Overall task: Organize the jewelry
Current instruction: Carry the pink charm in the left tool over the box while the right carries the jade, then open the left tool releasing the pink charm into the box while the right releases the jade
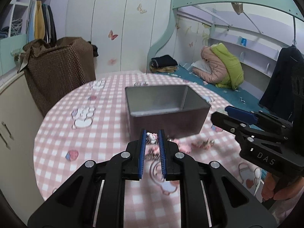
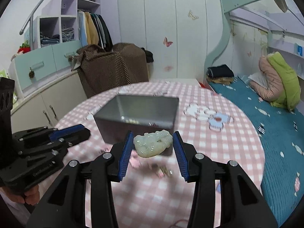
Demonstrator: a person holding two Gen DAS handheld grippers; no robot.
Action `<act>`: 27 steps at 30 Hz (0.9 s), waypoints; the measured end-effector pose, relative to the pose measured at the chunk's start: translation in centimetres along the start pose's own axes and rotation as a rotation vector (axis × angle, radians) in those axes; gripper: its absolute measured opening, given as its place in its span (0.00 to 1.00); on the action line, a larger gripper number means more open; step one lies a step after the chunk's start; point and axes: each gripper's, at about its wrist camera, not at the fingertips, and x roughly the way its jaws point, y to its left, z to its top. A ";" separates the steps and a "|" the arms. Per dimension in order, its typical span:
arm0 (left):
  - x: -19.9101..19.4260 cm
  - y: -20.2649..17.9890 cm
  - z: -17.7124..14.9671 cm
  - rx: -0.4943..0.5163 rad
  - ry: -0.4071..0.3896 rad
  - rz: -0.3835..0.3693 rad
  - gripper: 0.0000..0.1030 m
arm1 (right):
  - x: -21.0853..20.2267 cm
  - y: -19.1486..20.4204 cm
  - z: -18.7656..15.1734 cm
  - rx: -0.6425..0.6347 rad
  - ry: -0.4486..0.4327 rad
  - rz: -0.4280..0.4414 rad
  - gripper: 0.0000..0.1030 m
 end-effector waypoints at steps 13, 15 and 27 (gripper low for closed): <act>0.8 -0.8 3.6 0.019 -0.085 -0.016 0.14 | 1.2 0.1 3.1 -0.020 -0.070 0.014 0.40; 1.1 -0.7 3.9 0.018 -0.091 -0.013 0.14 | 1.8 0.0 3.1 -0.017 -0.061 0.017 0.40; 3.8 0.3 4.1 -0.023 -0.063 -0.003 0.14 | 4.5 -0.3 2.8 -0.003 0.010 0.016 0.40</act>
